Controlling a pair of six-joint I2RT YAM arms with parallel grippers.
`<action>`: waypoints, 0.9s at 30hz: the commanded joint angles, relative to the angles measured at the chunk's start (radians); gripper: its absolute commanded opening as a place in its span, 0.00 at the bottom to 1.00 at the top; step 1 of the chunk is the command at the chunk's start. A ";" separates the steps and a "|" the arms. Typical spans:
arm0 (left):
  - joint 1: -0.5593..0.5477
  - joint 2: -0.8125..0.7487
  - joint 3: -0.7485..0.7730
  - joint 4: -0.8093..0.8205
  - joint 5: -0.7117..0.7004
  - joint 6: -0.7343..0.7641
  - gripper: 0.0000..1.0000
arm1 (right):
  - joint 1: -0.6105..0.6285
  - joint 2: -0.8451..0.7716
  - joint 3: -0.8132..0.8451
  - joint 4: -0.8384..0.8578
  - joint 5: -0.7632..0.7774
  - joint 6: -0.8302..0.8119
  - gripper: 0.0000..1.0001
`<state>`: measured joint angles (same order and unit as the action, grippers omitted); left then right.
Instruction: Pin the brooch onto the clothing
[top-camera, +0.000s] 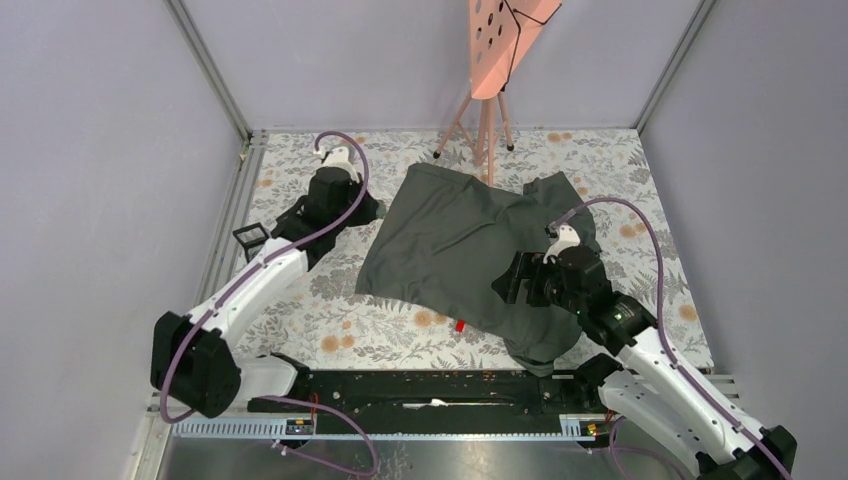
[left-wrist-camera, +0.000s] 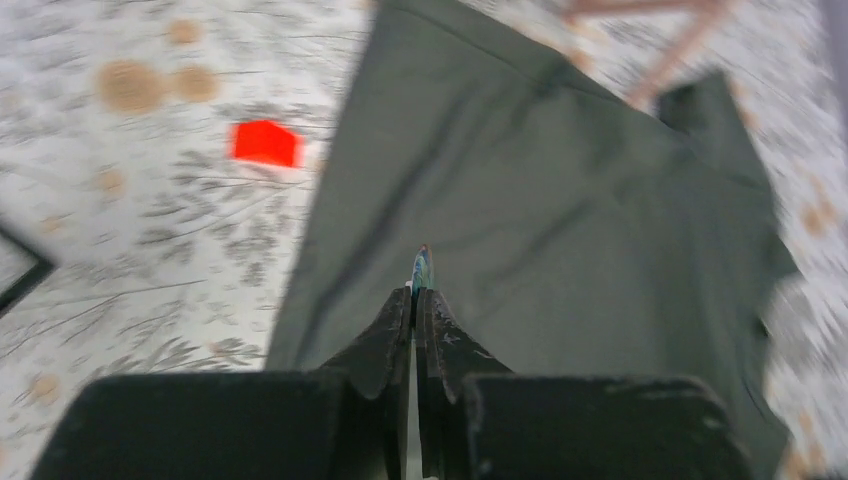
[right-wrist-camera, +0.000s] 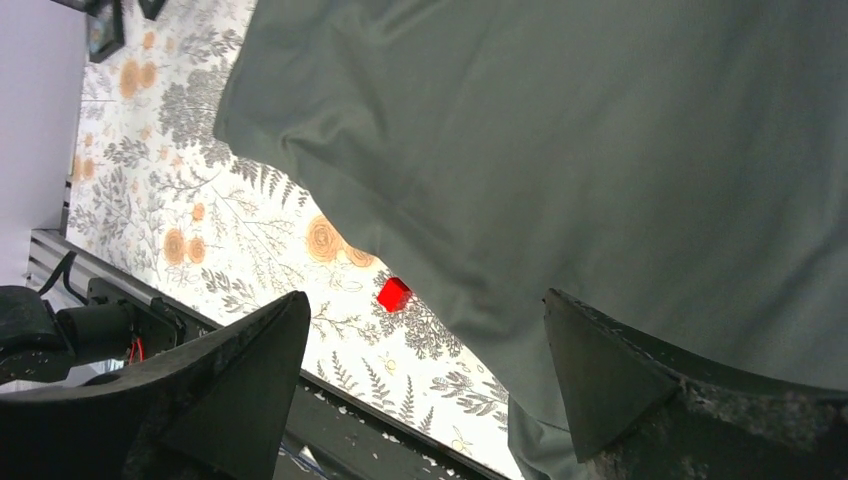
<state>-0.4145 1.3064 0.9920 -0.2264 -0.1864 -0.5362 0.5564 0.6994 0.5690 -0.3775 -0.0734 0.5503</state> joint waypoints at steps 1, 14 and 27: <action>-0.024 -0.084 0.021 0.021 0.436 0.174 0.00 | -0.006 -0.056 0.065 0.028 -0.045 -0.090 0.94; -0.087 -0.199 -0.012 -0.031 1.245 0.284 0.00 | -0.006 0.119 0.208 0.277 -0.590 -0.074 0.76; -0.144 -0.210 -0.026 -0.027 1.334 0.309 0.00 | 0.126 0.322 0.319 0.356 -0.705 -0.017 0.60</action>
<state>-0.5541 1.1202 0.9661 -0.2947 1.0924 -0.2569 0.6277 1.0061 0.8047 -0.0250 -0.7612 0.5716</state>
